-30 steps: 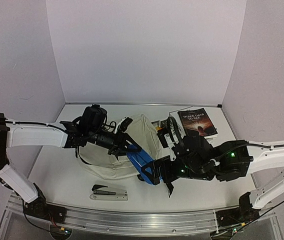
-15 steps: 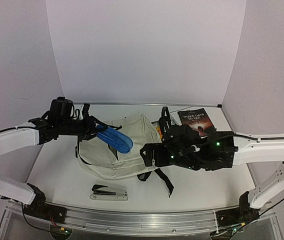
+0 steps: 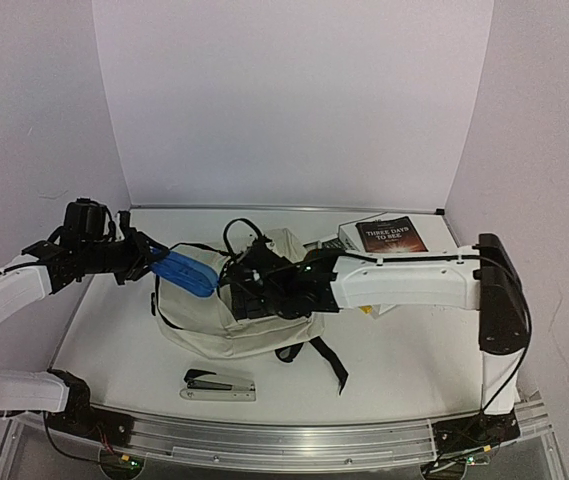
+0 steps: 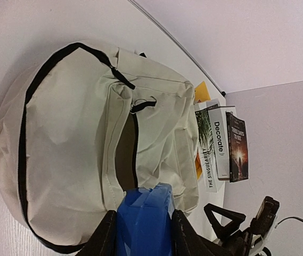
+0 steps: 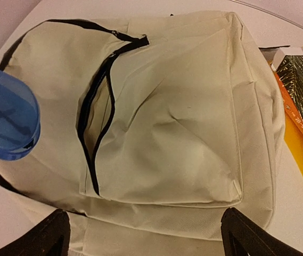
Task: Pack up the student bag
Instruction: Pick up the stationery from the center of the board.
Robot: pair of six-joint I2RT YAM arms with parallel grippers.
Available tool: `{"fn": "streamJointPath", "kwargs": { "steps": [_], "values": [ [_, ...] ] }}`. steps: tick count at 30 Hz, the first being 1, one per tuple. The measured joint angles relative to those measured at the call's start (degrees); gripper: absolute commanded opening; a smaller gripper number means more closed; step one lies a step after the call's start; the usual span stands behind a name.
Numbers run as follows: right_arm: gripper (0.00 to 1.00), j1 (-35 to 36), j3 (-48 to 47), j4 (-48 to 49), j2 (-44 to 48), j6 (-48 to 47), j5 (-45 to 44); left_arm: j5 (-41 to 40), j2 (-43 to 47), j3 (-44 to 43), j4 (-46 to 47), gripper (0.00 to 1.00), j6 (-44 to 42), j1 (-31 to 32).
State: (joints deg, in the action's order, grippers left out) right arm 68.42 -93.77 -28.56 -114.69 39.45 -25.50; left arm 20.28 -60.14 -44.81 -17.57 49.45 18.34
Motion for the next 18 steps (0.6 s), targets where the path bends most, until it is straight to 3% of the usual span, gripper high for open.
{"fn": "streamJointPath", "kwargs": {
  "steps": [7,18],
  "values": [
    [0.98,-0.96,-15.18,-5.1,-12.89,-2.3,-2.65,-0.79,0.02,0.32,-1.11,0.28,-0.3,-1.75],
    [0.98,-1.01,-28.39,-11.48,-23.31,-4.08,-5.34,-1.37,-0.1,0.32,-1.86,0.28,-1.53,-2.45]
  ]
}}
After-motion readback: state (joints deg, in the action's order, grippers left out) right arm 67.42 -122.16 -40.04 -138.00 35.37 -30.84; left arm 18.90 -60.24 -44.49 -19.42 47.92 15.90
